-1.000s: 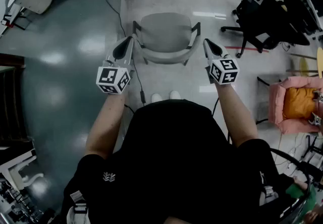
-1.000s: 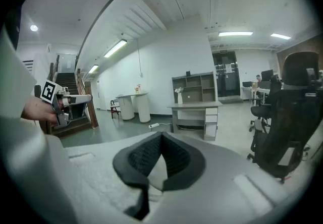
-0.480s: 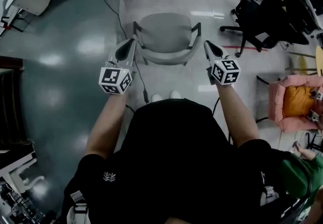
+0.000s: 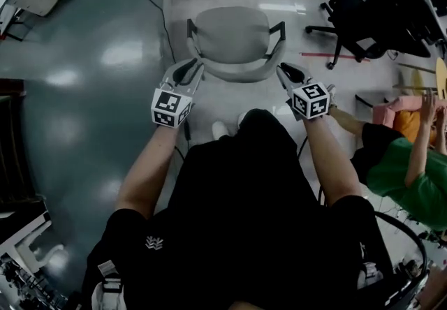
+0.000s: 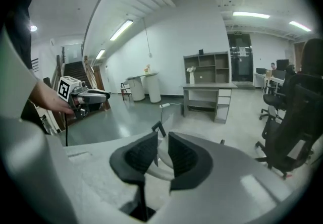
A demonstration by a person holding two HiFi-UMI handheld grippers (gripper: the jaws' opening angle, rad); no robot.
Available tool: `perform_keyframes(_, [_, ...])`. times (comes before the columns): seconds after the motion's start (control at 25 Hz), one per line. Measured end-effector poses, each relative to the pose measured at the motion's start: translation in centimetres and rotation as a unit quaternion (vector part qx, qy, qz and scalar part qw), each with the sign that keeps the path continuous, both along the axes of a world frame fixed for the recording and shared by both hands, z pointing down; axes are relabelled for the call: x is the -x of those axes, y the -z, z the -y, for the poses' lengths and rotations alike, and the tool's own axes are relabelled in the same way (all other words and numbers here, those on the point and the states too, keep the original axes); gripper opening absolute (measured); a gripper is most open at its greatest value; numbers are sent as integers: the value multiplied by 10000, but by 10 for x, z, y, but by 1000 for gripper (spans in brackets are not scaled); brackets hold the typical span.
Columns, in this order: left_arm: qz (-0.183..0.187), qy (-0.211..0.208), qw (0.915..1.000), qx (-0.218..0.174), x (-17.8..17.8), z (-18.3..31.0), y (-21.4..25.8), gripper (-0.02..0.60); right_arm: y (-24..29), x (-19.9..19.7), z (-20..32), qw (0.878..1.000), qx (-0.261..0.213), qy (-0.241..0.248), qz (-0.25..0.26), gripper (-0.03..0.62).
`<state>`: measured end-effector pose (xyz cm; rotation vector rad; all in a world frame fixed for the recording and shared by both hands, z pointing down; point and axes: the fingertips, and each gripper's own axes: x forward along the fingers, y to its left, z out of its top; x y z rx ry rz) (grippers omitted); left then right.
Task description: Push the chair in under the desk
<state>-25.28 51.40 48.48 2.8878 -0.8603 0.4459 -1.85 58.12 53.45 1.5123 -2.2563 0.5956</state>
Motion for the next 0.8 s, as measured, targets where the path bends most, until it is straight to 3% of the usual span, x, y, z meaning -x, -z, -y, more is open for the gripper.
perform_keyframes(0.12, [517,-571,9970,76,-6,-9,-33,175,-17,22,-5,9988,208,378,-244,126])
perform_keyframes(0.28, [1077,-1267,9860,119,-17,-24,-70,206,-45,51,-9,9898,520,1156,-645,262])
perform_keyframes(0.36, [1279,-1642,9780,108,-30,-32,-88,239,-62,58,-9,9827,687,1509,-829,291])
perform_keyframes(0.56, [1985,-2323,9521,-105,-56,-33,-139,278,-113,66,-5,9591,987,2289,-1344,314])
perform_keyframes(0.8, [2538,-2642,9305,-68,-71,-33,-188,274,-163,61,0,9314,1307,2698,-2066,313])
